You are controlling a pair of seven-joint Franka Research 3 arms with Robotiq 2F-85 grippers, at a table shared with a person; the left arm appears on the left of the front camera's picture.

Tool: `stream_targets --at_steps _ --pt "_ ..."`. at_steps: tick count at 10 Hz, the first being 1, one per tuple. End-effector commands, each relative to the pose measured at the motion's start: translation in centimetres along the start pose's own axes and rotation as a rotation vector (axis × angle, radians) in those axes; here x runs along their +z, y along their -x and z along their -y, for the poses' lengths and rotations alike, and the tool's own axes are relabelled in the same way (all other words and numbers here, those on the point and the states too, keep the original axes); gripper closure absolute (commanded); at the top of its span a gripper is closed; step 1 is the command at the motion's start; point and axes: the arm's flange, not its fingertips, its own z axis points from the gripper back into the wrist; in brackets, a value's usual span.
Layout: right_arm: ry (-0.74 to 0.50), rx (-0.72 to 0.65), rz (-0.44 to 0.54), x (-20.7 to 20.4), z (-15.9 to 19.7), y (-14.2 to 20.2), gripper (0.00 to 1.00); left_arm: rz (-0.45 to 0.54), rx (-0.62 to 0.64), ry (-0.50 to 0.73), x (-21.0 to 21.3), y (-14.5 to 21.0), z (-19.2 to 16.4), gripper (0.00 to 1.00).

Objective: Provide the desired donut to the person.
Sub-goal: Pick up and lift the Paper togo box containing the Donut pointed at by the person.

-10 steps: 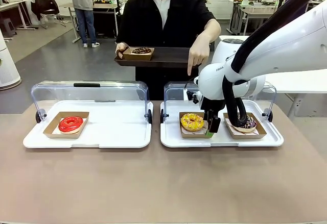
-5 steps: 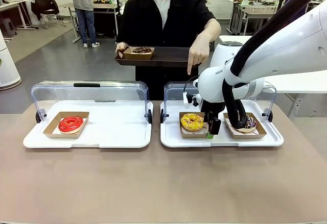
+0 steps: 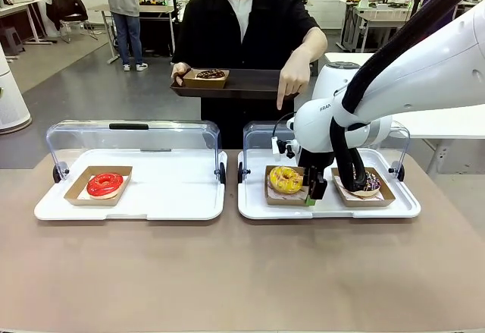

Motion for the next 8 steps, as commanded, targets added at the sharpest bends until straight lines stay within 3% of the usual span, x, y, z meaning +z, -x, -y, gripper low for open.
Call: stream_targets --at_steps 1,8 --pt "-0.014 0.023 -0.014 -0.82 0.14 0.35 1.00 0.014 -0.008 -0.008 -0.06 0.02 0.06 0.00" --pt "-0.017 0.023 -0.012 -0.93 0.25 0.50 1.00 0.014 -0.008 -0.008 -0.06 0.02 0.06 0.00"
